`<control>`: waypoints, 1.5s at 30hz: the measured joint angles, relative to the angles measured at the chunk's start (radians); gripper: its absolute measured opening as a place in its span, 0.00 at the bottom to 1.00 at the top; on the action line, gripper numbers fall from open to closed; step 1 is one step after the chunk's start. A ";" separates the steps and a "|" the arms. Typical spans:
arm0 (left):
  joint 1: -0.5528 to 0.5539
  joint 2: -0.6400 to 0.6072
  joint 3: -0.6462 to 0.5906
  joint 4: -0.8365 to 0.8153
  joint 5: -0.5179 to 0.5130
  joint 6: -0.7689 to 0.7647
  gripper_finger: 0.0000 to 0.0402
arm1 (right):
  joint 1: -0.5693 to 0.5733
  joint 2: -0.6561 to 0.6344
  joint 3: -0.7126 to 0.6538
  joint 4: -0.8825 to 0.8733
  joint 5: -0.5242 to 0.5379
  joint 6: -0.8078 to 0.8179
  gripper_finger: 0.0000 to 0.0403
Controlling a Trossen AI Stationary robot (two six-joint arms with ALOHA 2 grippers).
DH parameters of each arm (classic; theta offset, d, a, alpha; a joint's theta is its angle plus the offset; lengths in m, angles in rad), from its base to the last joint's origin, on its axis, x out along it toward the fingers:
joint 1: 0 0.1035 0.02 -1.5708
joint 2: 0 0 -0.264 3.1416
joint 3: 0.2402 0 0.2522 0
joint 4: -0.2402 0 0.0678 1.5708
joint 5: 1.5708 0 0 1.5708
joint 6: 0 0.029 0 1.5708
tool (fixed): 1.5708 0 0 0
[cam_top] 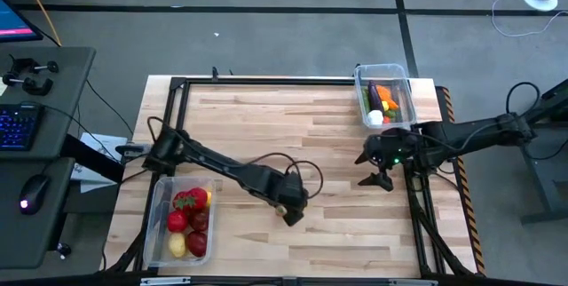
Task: Sort produce into baskets
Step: Put the orange peach into the bottom transparent bin
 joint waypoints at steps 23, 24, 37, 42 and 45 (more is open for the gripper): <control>-0.020 0.118 0.012 -0.109 0.039 -0.140 0.98 | 0.000 -0.002 0.000 -0.006 -0.003 -0.049 0.93; -0.020 0.121 0.010 -0.112 0.039 -0.142 0.98 | 0.000 -0.002 0.000 -0.006 -0.004 -0.049 0.93; -0.023 0.164 0.013 -0.124 0.009 -0.074 0.98 | -0.001 -0.002 0.000 -0.007 0.003 -0.043 0.93; -0.023 0.172 0.015 -0.121 0.000 -0.039 0.95 | -0.001 -0.002 0.000 -0.007 0.034 -0.010 0.93; -0.024 0.177 0.014 -0.114 -0.001 -0.014 0.86 | -0.001 -0.002 0.000 -0.003 0.042 0.008 0.93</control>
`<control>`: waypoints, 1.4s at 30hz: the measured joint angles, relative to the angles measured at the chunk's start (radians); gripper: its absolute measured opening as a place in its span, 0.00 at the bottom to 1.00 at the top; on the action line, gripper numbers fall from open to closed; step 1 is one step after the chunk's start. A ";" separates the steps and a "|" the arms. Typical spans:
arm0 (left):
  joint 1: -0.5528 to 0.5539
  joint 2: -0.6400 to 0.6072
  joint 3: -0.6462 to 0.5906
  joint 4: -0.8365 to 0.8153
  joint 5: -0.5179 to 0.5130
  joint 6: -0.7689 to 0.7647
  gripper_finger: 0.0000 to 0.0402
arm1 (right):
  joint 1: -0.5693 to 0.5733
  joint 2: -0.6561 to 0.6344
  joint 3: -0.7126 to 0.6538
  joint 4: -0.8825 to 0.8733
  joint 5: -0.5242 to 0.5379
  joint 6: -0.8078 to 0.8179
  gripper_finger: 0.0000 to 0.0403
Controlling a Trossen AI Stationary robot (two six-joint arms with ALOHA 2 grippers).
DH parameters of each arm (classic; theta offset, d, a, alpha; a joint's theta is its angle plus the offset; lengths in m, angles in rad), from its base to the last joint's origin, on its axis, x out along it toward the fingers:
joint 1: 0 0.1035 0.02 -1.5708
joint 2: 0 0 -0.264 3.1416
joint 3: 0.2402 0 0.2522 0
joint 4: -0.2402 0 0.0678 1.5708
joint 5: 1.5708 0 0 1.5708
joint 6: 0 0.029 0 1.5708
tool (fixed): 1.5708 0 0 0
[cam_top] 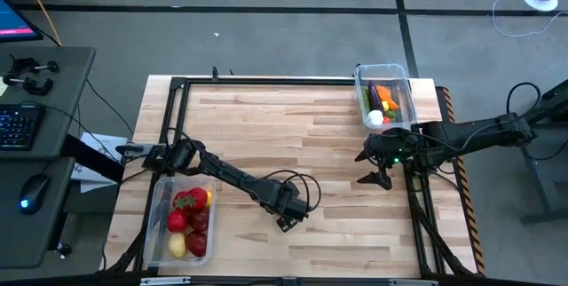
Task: Sort produce into baskets
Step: Put the orange peach into the bottom transparent bin
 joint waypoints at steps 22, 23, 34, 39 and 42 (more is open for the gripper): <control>-0.183 -0.490 0.023 -0.215 -0.370 0.162 0.25 | -0.001 0.000 0.000 0.406 0.173 0.305 0.93; -0.216 -0.523 0.023 -0.237 -0.376 0.138 0.25 | -0.001 0.000 0.000 0.442 0.199 0.325 0.93; -0.675 -0.646 0.016 -0.566 -0.249 -0.425 0.25 | -0.002 0.002 0.001 0.559 0.302 0.420 0.93; -0.813 -0.645 -0.077 -0.513 -0.239 -0.691 0.29 | -0.002 0.007 0.001 0.554 0.302 0.418 0.93; -0.839 -0.646 -0.140 -0.486 -0.218 -0.756 0.36 | -0.002 0.007 0.001 0.551 0.303 0.419 0.93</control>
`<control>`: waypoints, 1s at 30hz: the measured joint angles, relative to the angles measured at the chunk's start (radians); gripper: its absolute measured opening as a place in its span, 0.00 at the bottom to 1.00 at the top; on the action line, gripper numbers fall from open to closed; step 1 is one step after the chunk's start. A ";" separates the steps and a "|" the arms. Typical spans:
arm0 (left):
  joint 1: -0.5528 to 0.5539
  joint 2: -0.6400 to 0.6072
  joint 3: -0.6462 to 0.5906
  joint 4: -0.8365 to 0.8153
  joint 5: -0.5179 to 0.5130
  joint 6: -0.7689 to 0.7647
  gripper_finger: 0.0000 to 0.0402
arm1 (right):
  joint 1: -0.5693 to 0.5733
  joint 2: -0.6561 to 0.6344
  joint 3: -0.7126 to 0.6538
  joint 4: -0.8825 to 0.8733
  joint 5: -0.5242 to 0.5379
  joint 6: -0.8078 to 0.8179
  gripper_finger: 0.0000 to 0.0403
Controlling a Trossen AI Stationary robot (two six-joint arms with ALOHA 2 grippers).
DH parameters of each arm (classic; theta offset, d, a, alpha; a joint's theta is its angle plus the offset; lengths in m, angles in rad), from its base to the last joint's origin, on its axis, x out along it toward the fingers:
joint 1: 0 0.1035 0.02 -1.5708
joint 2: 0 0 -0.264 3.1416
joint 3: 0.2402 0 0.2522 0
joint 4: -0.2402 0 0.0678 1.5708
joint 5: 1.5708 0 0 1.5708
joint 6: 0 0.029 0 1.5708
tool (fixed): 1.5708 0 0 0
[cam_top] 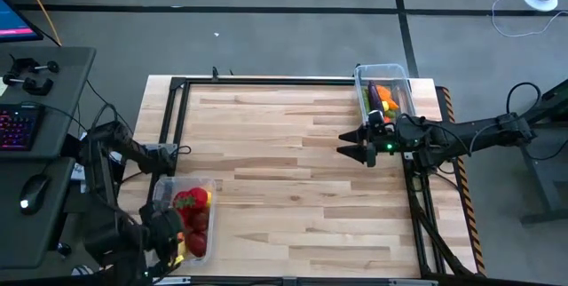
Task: Sort produce into baskets
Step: Put the orange peach into the bottom transparent bin, then return to Home Position
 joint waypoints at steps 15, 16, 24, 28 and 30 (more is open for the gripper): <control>0.141 -0.088 -0.130 0.156 -0.279 0.253 0.73 | 0.000 -0.048 0.000 -0.050 -0.192 -0.001 0.93; 0.180 -0.107 -0.156 0.200 -0.336 0.305 0.72 | 0.000 -0.059 0.000 -0.070 -0.200 0.000 0.93; 0.535 -0.397 -0.441 0.687 -0.562 0.814 0.66 | -0.021 -0.156 0.000 -0.247 -0.211 -0.082 0.93; 0.643 -0.622 -0.658 1.002 -0.629 1.010 0.59 | -0.057 -0.199 0.000 -0.315 -0.211 -0.150 0.93; 0.686 -0.729 -0.795 1.194 -0.629 1.093 0.53 | -0.078 -0.212 0.000 -0.335 -0.211 -0.178 0.93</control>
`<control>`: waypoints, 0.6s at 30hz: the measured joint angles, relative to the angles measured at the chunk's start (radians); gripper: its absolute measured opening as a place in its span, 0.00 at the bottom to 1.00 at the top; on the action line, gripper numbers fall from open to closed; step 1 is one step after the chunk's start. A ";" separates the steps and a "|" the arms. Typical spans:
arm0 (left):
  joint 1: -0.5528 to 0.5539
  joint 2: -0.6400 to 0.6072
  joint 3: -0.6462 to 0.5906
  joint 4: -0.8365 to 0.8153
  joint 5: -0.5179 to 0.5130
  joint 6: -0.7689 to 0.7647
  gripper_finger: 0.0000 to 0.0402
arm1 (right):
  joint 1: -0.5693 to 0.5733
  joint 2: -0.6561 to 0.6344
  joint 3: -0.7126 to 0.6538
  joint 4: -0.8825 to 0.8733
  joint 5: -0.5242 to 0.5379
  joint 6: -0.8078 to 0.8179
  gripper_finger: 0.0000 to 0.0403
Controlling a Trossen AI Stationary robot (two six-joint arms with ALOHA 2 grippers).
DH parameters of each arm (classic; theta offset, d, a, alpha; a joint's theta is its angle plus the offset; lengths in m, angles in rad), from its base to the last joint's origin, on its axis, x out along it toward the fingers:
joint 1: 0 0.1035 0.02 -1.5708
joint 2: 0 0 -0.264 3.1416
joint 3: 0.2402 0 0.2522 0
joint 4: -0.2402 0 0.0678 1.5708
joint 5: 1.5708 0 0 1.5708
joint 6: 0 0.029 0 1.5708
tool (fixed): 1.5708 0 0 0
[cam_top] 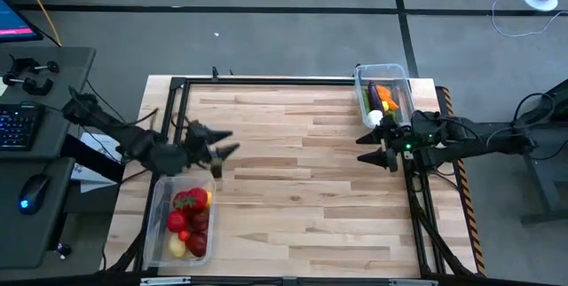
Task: Sort produce into baskets
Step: Return to Home Position
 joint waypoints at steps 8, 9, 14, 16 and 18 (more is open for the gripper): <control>0.140 -0.317 -0.360 0.553 0.221 0.343 0.08 | -0.087 -0.003 0.000 0.007 0.001 -0.002 0.93; 0.161 -0.348 -0.377 0.551 0.259 0.369 0.04 | -0.095 0.001 0.000 0.007 0.001 0.009 0.93; 0.243 -0.501 -0.494 0.556 0.458 0.421 0.01 | -0.126 0.005 0.000 0.006 0.000 0.047 0.93; 0.263 -0.560 -0.549 0.568 0.530 0.431 0.00 | -0.128 0.002 0.000 0.005 0.001 0.047 0.93; 0.278 -0.620 -0.605 0.608 0.596 0.433 0.00 | -0.128 0.001 0.000 0.002 0.001 0.039 0.93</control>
